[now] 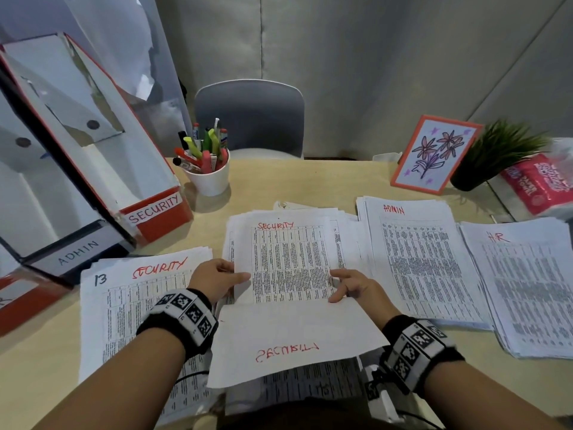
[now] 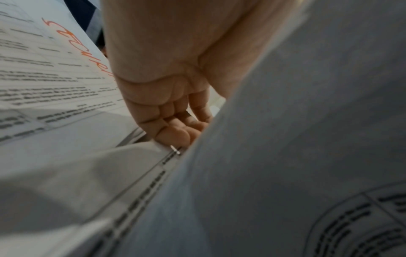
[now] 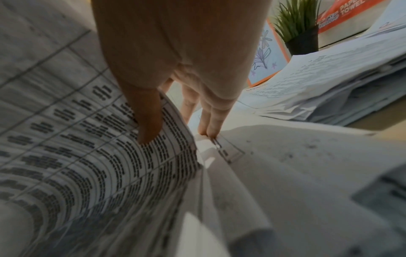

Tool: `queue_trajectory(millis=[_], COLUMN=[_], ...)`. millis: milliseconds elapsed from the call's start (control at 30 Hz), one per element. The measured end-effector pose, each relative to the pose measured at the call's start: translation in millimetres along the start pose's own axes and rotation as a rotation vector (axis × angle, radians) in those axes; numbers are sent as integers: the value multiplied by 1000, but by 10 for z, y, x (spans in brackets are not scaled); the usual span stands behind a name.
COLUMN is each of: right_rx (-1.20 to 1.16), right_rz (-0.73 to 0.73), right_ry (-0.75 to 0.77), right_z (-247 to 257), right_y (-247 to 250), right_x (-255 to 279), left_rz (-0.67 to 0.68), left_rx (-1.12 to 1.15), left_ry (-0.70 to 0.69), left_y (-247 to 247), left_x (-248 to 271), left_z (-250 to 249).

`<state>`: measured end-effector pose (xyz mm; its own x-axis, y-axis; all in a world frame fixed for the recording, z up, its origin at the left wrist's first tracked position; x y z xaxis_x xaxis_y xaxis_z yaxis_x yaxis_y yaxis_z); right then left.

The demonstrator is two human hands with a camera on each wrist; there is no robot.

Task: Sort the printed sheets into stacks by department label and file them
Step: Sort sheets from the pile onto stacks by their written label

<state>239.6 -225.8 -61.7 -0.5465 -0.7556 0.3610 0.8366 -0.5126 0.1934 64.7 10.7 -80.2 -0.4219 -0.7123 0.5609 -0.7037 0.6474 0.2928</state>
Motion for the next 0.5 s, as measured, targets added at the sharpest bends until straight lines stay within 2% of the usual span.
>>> queue_trajectory(millis=[133,200,267,333,433,500], right_rx=[-14,25,-8,-103,-410,-464], right_rz=[-50,-32,-58,-109,-68,-132], right_ry=[9,44,11,-66,-243,-320], right_z=[-3,7,-4,-9,50,87], right_y=[57,69,102,143,132,131], right_x=[-43,-48,-83,-152,-206,-199], left_rz=[-6,42,113,178,263,310], left_rx=[-20,30,70,86,129,137], left_ry=[-46,-65,-68,-63,-38,-1], left_y=[9,8,4,17,63,93], left_x=[43,71,109,147,213,216], left_z=[-33,-50,-56,-56,-68,-51])
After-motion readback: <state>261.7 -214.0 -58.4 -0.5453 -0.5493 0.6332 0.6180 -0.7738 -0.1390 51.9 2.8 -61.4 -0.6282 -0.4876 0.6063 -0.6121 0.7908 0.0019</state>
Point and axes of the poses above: each hand's wrist, its own x-axis away from the middle knuckle, its own y-axis out of the back of the hand, z = x × y, the point moved 2 cm from there along -x, towards the middle knuckle, and after that the axes turned 4 degrees about x, right-handed, at the moved point
